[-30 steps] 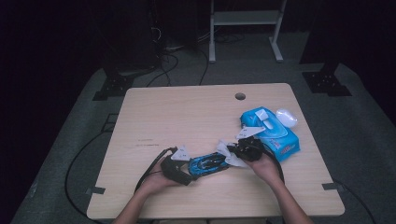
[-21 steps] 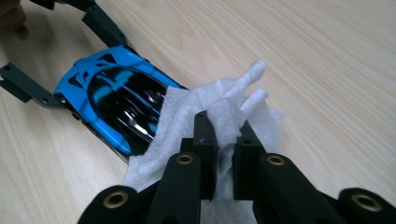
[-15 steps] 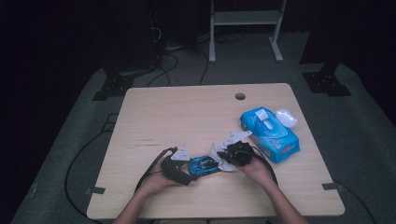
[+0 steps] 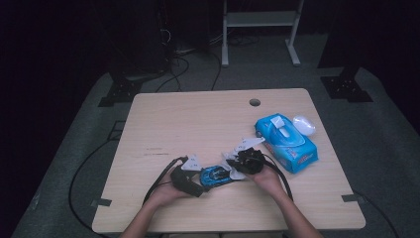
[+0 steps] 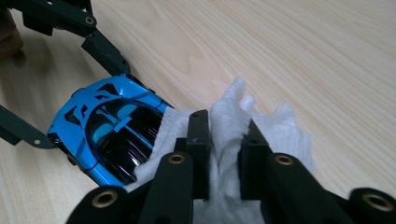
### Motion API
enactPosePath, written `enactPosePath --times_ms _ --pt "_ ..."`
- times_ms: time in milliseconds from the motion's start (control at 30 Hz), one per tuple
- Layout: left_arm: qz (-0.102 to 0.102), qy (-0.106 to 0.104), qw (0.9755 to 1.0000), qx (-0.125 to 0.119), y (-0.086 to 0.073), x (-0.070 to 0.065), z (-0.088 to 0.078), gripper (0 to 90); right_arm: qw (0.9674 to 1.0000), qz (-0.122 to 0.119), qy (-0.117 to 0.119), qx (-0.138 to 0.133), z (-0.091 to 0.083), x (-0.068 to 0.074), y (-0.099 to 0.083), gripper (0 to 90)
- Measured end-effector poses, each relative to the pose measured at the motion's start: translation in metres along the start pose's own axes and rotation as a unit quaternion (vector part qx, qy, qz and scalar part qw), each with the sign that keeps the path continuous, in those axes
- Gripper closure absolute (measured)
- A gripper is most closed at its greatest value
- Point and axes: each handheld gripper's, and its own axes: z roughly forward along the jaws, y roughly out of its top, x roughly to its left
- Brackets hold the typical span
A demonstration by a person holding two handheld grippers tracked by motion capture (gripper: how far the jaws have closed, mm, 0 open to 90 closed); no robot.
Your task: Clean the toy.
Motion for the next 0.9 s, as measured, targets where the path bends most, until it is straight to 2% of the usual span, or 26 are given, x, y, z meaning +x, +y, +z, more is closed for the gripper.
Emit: enactPosePath --times_ms 200,333,500,700,900 --pt "0.001 0.001 1.0 -0.003 0.0 0.0 0.0 24.5 0.9999 -0.009 0.0 0.01 -0.009 -0.004 -0.008 81.5" --pt "0.001 0.001 1.0 -0.001 0.001 -0.001 0.001 24.5 1.0 0.003 0.0 0.002 -0.019 -0.006 -0.014 82.1" --pt "0.0 0.003 1.0 -0.003 0.0 -0.001 0.001 24.5 1.0 -0.006 0.002 0.001 -0.029 -0.002 -0.018 82.2" --pt "0.001 0.004 1.0 -0.003 0.0 -0.002 0.002 24.4 0.9999 -0.014 -0.001 0.002 -0.03 0.003 -0.018 82.3" --pt "0.001 0.004 1.0 -0.004 0.0 -0.002 0.002 24.5 0.9998 -0.015 -0.007 -0.012 -0.03 0.004 -0.014 82.4"
